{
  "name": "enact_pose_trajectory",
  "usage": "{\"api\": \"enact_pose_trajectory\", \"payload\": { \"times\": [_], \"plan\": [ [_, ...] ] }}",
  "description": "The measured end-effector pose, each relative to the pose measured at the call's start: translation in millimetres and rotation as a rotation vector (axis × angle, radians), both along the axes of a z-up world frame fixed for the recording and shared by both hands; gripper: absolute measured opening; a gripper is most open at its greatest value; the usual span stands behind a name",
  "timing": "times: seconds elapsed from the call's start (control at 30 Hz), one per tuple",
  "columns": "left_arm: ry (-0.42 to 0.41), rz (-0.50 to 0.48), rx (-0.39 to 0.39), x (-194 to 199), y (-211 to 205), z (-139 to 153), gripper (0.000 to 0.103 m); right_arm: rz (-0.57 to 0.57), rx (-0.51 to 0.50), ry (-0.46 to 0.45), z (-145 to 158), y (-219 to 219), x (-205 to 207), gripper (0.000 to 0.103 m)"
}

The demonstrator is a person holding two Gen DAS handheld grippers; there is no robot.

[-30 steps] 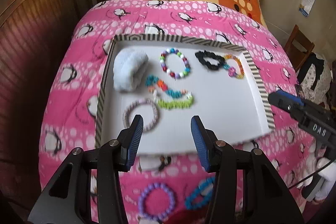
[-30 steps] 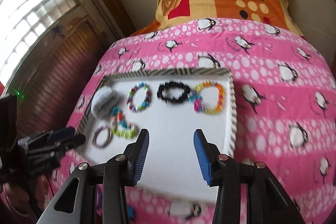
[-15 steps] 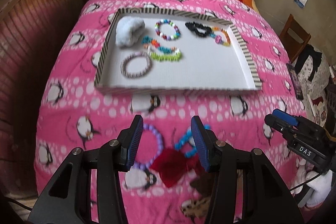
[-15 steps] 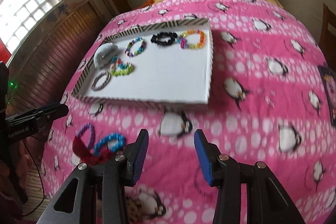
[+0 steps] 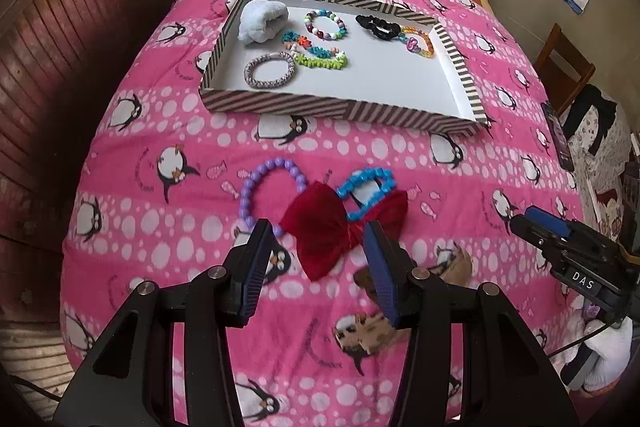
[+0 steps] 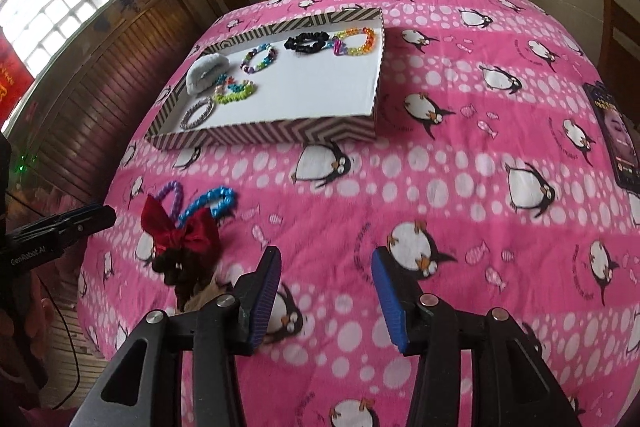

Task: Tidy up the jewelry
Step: 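Withdraw both grippers from the tray back to the remaining jewelry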

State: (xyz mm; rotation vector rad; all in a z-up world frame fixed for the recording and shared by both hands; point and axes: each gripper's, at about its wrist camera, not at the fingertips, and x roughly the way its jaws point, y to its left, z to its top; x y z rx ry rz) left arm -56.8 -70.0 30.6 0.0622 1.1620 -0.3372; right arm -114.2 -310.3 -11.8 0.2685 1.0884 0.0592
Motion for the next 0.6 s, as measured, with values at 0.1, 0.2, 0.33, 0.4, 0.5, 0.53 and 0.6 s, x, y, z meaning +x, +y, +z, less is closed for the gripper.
{"api": "enact_pose_trajectory", "payload": {
  "times": [0.1,0.2,0.33,0.4,0.5,0.53,0.6],
  "plan": [
    [-0.006,0.002,-0.001,-11,-1,1,0.047,0.015,-0.002,-0.002,2,2,-7,0.049],
    [-0.006,0.005,0.0,-20,-2,2,0.047,0.031,-0.005,-0.006,4,5,-13,0.049],
    [-0.007,0.008,0.001,-29,-3,2,0.047,0.044,-0.012,-0.009,7,7,-19,0.05],
    [-0.013,0.006,0.007,-33,-3,2,0.047,0.045,-0.015,-0.01,8,7,-22,0.05],
    [-0.019,0.008,0.012,-38,-3,2,0.047,0.048,-0.017,-0.008,9,7,-27,0.05],
    [-0.017,0.009,0.011,-39,-3,2,0.047,0.051,-0.019,-0.008,9,7,-28,0.05],
    [-0.016,0.01,0.011,-42,-2,2,0.047,0.054,-0.024,-0.007,9,7,-31,0.05]
  ]
}}
